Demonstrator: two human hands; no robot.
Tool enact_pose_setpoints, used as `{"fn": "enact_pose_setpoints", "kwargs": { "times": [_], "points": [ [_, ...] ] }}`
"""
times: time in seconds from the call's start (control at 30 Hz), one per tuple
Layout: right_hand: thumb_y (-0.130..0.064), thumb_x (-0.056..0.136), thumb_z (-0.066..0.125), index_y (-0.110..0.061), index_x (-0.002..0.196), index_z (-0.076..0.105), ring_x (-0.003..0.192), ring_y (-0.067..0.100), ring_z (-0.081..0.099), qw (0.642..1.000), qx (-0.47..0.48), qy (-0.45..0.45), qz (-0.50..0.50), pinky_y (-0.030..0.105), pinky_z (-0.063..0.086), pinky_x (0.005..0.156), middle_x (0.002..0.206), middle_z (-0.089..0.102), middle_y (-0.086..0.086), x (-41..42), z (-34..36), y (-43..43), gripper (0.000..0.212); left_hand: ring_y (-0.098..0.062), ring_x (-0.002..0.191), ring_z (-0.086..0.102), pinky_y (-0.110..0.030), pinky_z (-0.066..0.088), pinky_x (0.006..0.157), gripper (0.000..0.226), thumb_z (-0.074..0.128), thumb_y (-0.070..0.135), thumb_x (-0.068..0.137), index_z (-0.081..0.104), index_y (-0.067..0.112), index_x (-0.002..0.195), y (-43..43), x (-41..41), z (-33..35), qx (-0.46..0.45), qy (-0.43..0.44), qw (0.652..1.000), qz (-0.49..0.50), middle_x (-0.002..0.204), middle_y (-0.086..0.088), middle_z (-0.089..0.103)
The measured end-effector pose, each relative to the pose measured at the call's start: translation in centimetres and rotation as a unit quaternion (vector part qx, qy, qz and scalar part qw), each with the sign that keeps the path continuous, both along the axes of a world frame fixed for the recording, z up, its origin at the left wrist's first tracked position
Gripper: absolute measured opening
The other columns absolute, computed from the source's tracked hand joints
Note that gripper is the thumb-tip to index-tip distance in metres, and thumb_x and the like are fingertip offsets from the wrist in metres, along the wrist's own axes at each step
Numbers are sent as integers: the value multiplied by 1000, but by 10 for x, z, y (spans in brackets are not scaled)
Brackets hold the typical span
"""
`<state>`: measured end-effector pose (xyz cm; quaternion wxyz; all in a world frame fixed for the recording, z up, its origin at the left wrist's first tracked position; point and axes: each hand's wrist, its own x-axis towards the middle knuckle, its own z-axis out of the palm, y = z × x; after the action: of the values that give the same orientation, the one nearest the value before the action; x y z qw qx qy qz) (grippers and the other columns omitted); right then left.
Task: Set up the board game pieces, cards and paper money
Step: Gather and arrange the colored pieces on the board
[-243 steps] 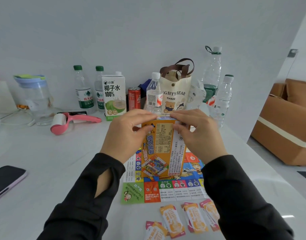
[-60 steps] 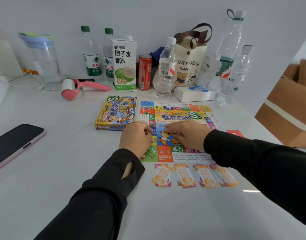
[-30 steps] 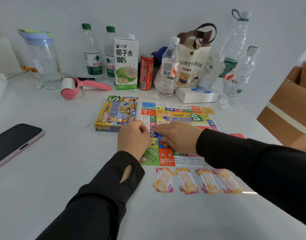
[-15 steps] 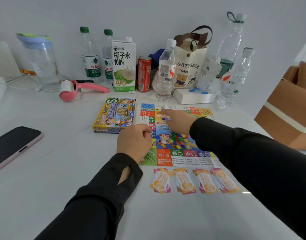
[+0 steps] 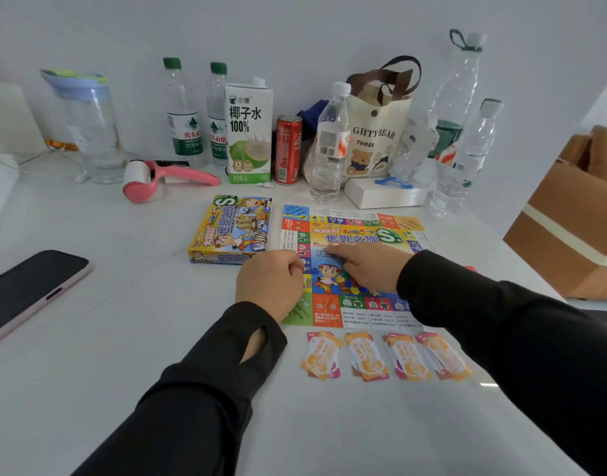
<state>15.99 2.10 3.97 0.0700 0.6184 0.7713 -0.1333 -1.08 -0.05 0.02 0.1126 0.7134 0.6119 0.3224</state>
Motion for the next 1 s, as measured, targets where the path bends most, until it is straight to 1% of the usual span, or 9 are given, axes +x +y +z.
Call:
{"fn": "enact_pose_setpoints", "kwargs": {
  "times": [0.13,0.3,0.4,0.47,0.57,0.67,0.8,0.9,1.0],
  "points": [
    [-2,92,34,-35,143,29,135,22,33,1000,-1,16,4,33,30,108,151,31,-1,10,5,-18,61,-15,88,59,-23,42,70,24,43,19,93,66,17,99,-1,0,1,8,38,999,-3,98,0,68],
    [12,85,34,-33,137,42,135,18,33,995,12,102,-17,30,28,108,147,38,-5,20,1,-31,69,-18,85,59,-27,44,70,25,40,21,94,65,18,98,-2,5,5,10,123,992,-16,96,-1,66],
    [15,84,35,-30,135,46,135,16,34,981,60,176,-47,27,31,105,144,42,-5,28,3,-35,69,-20,93,59,-31,47,75,26,43,20,92,65,22,105,-1,7,10,-8,167,985,-40,105,0,66],
    [12,84,36,-27,133,48,129,17,41,970,106,209,-65,27,39,97,142,44,-3,33,7,-36,63,-19,107,56,-30,44,83,29,47,22,92,61,25,117,1,8,15,-22,168,982,-83,120,1,61],
    [6,87,43,-23,127,55,117,14,50,974,136,171,-62,22,41,91,131,54,-2,37,9,-35,51,-16,127,40,-28,34,99,44,51,32,92,44,29,135,1,15,19,-70,146,972,-172,139,2,45],
    [-1,88,51,-22,112,65,104,10,52,984,128,120,-34,18,38,84,118,59,-5,34,8,-37,35,-16,132,32,-29,29,104,54,52,39,91,34,29,141,3,23,17,-110,174,955,-213,144,1,38],
    [-12,85,62,-25,98,71,106,14,49,988,113,101,7,26,40,89,112,52,-6,30,6,-39,21,-16,124,40,-29,35,100,51,52,41,91,40,24,138,4,26,13,-104,182,954,-213,136,0,46],
    [-19,83,67,-27,97,71,106,15,47,991,107,73,20,29,41,90,112,51,-4,27,3,-37,16,-17,117,43,-34,39,96,43,50,42,91,50,21,128,4,27,10,-88,191,956,-204,126,-1,52],
    [-22,84,66,-26,98,71,111,15,45,991,119,65,18,27,38,90,113,51,-3,28,0,-36,15,-15,112,43,-34,42,91,41,50,47,89,53,23,121,6,28,5,-70,188,961,-193,117,1,55]
  ]
}}
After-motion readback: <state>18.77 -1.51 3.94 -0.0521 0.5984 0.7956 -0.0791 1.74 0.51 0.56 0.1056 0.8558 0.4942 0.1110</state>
